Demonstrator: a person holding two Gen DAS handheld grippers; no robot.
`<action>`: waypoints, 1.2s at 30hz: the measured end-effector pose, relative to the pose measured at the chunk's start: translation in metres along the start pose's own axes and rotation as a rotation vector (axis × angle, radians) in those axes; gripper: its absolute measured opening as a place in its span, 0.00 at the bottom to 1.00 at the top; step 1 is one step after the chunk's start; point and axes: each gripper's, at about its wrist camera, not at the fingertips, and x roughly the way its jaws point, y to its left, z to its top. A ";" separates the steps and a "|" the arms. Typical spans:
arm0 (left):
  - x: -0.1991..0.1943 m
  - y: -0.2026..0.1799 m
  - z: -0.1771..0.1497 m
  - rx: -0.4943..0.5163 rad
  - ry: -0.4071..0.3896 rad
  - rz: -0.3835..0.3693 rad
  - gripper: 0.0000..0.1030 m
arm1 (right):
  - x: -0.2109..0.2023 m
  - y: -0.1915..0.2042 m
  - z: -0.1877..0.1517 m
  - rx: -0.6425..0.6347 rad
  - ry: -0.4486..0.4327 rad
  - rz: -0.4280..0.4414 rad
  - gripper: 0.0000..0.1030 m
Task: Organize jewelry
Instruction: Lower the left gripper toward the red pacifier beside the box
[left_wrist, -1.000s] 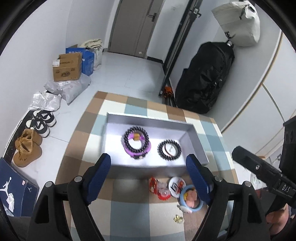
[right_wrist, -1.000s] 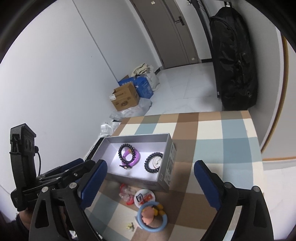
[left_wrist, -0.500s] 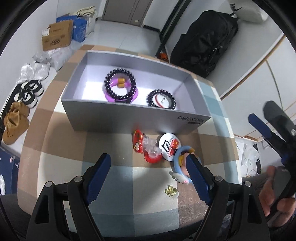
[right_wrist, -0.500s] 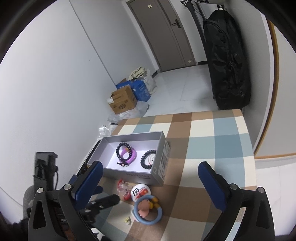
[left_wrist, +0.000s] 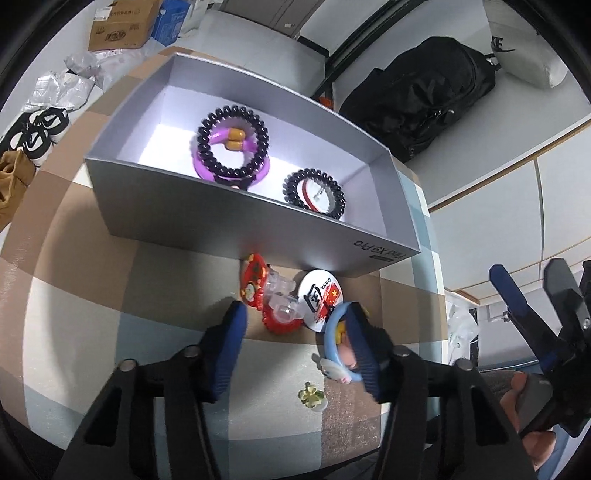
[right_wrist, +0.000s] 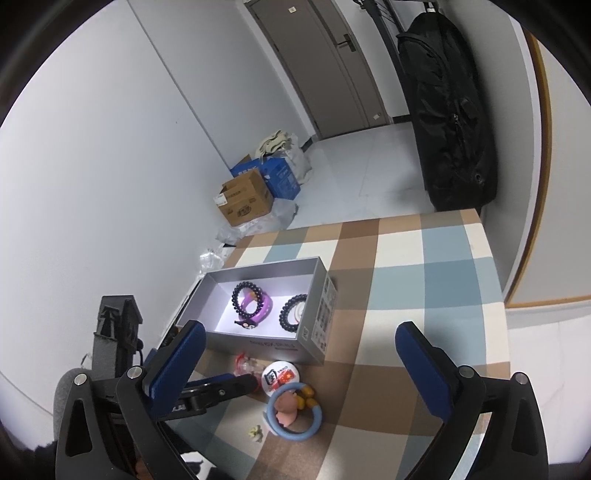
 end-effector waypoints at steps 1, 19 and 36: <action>0.000 -0.001 -0.001 0.004 -0.005 0.009 0.42 | 0.000 0.000 0.000 0.001 -0.001 0.002 1.00; -0.001 -0.002 -0.009 0.010 0.038 0.041 0.15 | -0.002 -0.001 -0.002 -0.003 0.007 0.001 1.00; -0.009 0.001 -0.008 0.011 0.138 -0.039 0.15 | 0.015 0.008 -0.011 -0.002 0.068 0.000 1.00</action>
